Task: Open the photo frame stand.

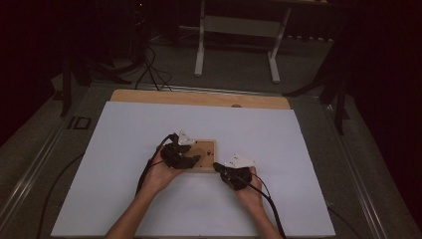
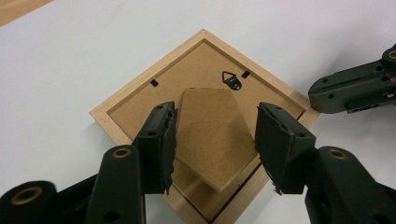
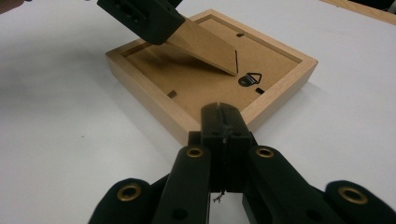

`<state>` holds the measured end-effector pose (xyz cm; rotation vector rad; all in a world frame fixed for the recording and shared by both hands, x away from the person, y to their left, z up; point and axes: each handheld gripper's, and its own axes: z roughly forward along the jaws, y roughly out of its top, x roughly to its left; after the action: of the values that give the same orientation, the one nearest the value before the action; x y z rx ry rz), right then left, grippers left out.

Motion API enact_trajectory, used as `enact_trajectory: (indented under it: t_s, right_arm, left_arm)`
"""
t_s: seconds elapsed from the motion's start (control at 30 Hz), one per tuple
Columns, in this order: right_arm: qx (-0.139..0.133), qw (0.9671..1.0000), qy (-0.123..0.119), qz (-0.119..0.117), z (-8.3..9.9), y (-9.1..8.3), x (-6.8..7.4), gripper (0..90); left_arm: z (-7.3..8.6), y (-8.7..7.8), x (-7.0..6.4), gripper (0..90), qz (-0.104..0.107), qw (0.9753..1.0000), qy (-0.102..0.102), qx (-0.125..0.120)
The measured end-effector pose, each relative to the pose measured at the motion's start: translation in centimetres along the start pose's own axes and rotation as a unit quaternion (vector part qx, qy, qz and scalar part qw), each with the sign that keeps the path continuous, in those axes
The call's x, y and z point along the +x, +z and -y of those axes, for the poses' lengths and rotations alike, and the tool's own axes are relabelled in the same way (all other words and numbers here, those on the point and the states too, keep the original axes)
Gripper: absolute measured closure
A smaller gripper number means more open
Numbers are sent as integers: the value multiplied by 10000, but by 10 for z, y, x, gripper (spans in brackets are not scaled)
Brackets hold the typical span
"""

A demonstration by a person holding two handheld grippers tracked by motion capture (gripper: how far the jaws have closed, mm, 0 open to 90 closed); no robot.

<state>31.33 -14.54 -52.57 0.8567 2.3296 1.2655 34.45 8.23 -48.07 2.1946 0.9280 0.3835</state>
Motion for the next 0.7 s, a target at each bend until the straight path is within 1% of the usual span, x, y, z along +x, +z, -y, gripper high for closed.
enact_trajectory:
  t_s: [0.07,0.1,0.2,0.27,0.33,0.43,0.47,0.7]
  right_arm:
    - [0,10000,-1,1,0,0,0,900]
    - [0,10000,-1,1,0,0,0,900]
    - [2,10000,1,-3,0,0,0,900]
    - [0,10000,-2,-1,0,0,0,900]
    - [0,10000,-5,-1,0,0,0,900]
    - [1,10000,-7,1,0,0,0,900]
    - [1,10000,-7,0,0,0,0,900]
    - [-2,10000,-20,6,0,0,0,900]
  left_arm:
    - [0,0,0,456,-15,10000,-11,-27]
    - [1,0,0,446,20,10000,-22,-36]
    - [2,1,-1,428,28,10000,-25,-36]
    - [3,2,0,422,74,9999,-77,-18]
    - [4,3,1,410,139,9997,-192,17]
    - [6,4,6,398,299,9986,-442,-16]
    - [6,4,7,398,319,9983,-491,-33]
    - [9,5,13,412,494,9964,-684,15]
